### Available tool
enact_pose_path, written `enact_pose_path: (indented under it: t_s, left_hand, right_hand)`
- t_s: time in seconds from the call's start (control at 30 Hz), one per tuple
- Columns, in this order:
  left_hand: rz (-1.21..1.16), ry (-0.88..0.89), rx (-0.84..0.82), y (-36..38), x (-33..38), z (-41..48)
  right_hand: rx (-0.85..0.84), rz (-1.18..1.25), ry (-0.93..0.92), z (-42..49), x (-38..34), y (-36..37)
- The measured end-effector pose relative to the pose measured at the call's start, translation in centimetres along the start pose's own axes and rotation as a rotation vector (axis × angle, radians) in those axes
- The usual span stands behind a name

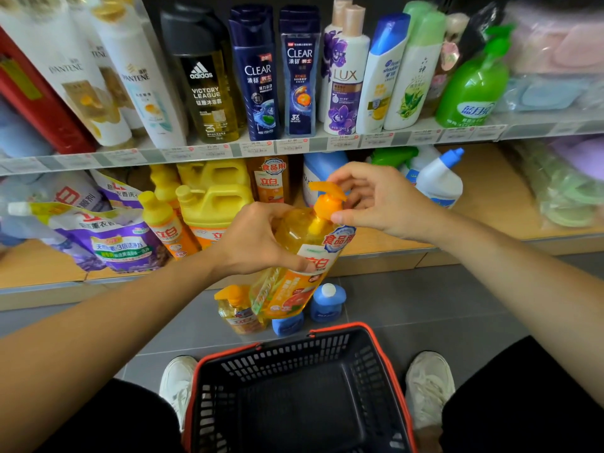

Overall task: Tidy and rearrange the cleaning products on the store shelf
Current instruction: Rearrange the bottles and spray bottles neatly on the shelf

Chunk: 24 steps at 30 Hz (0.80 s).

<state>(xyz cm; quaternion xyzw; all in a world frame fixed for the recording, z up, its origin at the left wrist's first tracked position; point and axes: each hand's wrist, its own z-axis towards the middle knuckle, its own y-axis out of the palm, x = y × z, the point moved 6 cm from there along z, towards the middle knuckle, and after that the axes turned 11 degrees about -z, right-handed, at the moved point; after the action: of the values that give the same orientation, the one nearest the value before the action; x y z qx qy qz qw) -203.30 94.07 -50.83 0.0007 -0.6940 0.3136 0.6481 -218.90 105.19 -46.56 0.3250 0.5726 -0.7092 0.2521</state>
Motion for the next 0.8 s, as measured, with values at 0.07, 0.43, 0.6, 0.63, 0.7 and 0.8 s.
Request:
enact_pose_path:
  t_s: [0.07,0.43,0.6,0.63,0.7,0.8]
  left_hand:
    - [-0.054,-0.01,0.01,0.0,-0.2,0.0]
    - [-0.252,-0.051,0.125,-0.6,-0.8,0.3]
    - [-0.471,-0.094,0.19,-1.4,-1.5,0.1]
    - [-0.515,-0.094,0.195,-1.5,-1.5,0.0]
    - [-0.612,-0.092,0.204,-1.5,-1.4,-0.1]
    - [-0.709,-0.073,0.186,-1.4,-1.4,-0.2]
  right_hand:
    - [0.056,0.094,0.053,0.0,0.7,0.4]
    - [0.377,0.285,0.215,-0.8,2.3,0.0]
    - [0.01,0.285,0.311,-2.4,4.9,4.0]
    - [-0.08,0.288,0.322,-2.9,5.5,5.6]
    - [-0.199,0.313,0.317,-3.9,6.2,8.4]
    - [-0.178,0.412,0.314,-4.3,6.5,9.7]
